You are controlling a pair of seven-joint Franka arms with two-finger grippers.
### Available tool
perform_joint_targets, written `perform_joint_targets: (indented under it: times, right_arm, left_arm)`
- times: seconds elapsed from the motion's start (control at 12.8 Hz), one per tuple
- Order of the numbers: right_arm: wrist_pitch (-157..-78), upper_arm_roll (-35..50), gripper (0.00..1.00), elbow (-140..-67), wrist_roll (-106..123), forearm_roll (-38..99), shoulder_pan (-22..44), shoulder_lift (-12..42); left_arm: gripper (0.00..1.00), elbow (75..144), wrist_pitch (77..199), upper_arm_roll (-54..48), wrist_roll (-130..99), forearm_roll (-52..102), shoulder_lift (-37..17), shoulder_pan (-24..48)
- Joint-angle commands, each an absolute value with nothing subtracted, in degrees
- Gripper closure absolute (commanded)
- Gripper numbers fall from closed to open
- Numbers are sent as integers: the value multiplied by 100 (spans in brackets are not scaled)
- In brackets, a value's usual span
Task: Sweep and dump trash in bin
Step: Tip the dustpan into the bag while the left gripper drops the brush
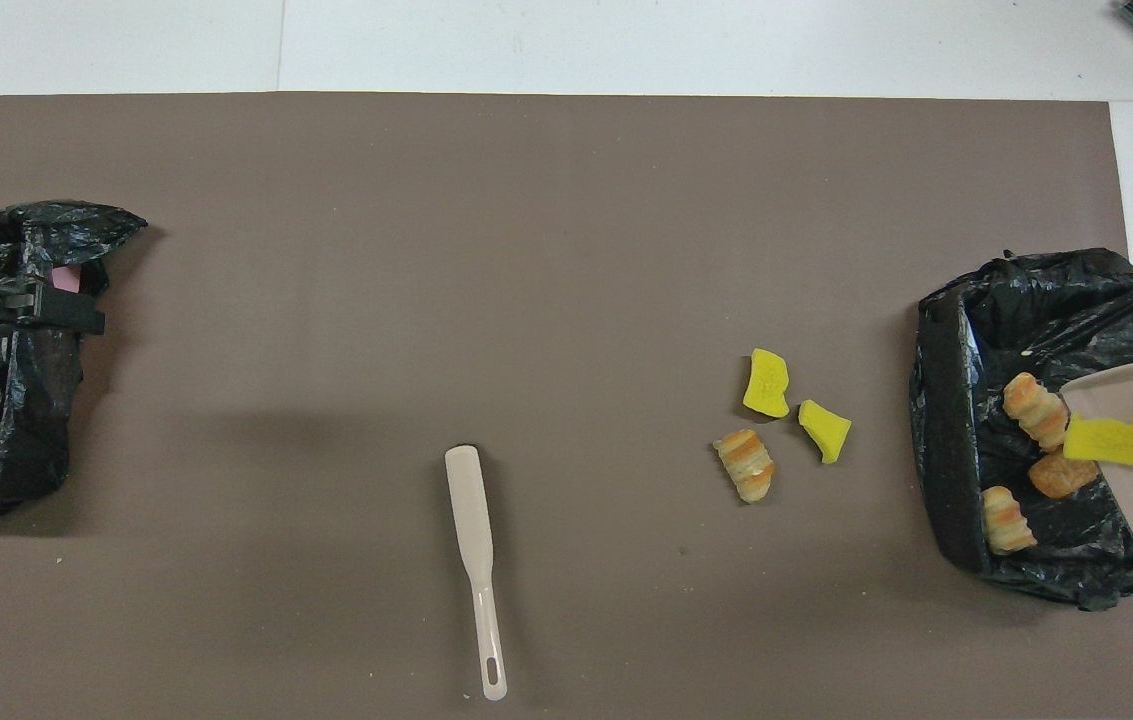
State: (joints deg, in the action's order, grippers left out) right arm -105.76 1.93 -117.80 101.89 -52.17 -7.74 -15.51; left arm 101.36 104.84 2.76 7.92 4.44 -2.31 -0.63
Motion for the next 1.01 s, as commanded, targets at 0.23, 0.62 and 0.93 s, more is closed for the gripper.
perform_joint_targets:
  times: [0.23, 0.62, 0.93]
  right_arm:
    - [-10521, 255, 100, -12270, 9853, -6082, -457, -1731]
    - [-10196, 80, 100, -11656, 9528, -4865, -536, -2047]
    - [-9976, -9, 100, -11417, 7907, -3265, -536, -2118]
  left_arm:
    - [0, 9036, 9125, 167, 211, 114, -273, -26]
    - [0, 9007, 8745, 149, 272, 114, -106, -35]
    - [0, 8982, 8728, 149, 255, 88, -79, 26]
